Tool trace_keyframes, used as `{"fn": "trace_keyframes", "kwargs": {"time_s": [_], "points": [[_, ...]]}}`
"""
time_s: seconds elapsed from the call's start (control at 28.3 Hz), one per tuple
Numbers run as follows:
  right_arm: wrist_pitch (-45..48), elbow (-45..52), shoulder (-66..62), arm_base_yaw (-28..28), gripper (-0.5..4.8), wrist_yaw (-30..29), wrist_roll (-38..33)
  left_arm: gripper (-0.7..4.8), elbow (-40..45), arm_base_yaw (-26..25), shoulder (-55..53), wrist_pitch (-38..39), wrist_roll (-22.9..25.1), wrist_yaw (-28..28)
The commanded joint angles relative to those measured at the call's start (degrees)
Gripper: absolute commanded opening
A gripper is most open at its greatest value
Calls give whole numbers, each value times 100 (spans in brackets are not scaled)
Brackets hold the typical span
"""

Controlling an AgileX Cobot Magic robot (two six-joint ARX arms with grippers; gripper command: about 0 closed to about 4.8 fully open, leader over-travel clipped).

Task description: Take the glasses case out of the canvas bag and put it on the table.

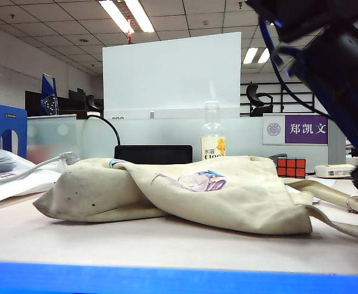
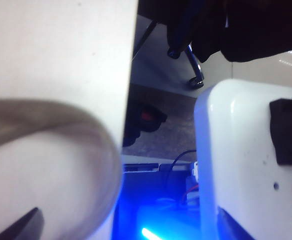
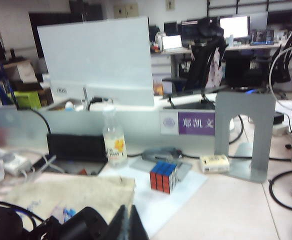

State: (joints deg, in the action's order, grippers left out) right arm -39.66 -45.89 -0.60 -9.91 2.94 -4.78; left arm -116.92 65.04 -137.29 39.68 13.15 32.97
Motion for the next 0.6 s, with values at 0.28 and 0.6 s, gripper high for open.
{"fn": "trace_keyframes", "kwargs": {"time_s": [0.28, 0.6], "points": [[-481, -87, -13, -452, -5, 280, 55, 332, -22, 146, -273, -1080, -1316, 195], [-654, -90, -13, -446, -5, 435, 59, 15, -9, -2, -273, -1016, -1325, -146]]}}
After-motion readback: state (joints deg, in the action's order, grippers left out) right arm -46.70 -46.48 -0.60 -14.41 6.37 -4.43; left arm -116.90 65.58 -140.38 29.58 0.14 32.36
